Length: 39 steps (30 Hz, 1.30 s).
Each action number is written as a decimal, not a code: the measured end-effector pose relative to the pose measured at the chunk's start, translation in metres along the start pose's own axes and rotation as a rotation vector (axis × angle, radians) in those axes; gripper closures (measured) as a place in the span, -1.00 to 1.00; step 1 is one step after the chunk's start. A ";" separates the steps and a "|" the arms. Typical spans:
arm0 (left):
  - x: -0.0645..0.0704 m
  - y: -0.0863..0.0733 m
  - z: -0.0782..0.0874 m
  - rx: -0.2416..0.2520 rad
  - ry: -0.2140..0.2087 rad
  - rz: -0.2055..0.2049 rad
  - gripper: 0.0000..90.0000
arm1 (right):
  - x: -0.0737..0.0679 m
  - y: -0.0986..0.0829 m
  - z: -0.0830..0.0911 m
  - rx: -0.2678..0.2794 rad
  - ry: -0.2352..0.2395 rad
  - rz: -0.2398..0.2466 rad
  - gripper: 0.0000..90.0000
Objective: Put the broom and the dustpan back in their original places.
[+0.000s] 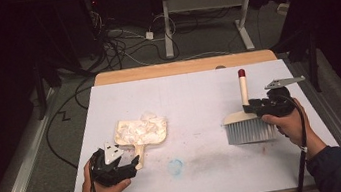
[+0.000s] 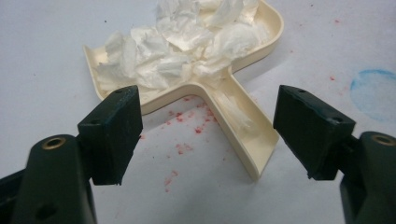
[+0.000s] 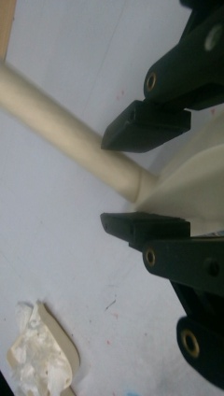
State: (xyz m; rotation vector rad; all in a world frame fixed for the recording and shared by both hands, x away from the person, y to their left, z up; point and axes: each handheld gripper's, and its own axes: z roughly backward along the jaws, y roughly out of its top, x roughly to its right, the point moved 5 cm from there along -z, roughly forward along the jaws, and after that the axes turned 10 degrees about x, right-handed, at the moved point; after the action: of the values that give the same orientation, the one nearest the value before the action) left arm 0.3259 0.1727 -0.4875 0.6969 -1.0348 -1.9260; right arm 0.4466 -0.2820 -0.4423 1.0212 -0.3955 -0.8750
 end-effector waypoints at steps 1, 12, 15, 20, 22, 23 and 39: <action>0.000 0.000 0.002 0.008 0.002 -0.005 -0.49 | 0.003 0.000 0.000 -0.001 -0.021 0.001 0.36; 0.005 -0.001 0.005 0.039 -0.010 -0.049 -0.55 | 0.005 0.002 0.009 0.066 -0.037 0.086 0.27; 0.006 -0.001 0.006 0.048 -0.010 -0.061 -0.56 | -0.003 0.005 0.017 0.111 -0.051 0.159 0.20; 0.008 -0.001 0.005 0.058 -0.009 -0.078 -0.57 | -0.013 0.007 0.029 0.174 -0.075 0.237 0.04; 0.009 -0.002 0.005 0.063 -0.016 -0.087 -0.57 | -0.017 0.007 0.035 0.197 -0.088 0.256 -0.04; 0.009 -0.002 0.005 0.064 -0.015 -0.091 -0.59 | -0.018 0.007 0.037 0.204 -0.093 0.269 -0.08; 0.018 -0.009 0.004 0.072 -0.011 -0.175 -0.59 | -0.038 -0.023 0.065 0.288 -0.105 0.368 -0.40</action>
State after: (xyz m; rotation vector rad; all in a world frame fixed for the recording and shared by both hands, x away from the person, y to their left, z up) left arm 0.3100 0.1621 -0.4947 0.8429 -1.0847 -2.0515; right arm 0.3703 -0.2949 -0.4265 1.1219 -0.7890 -0.5488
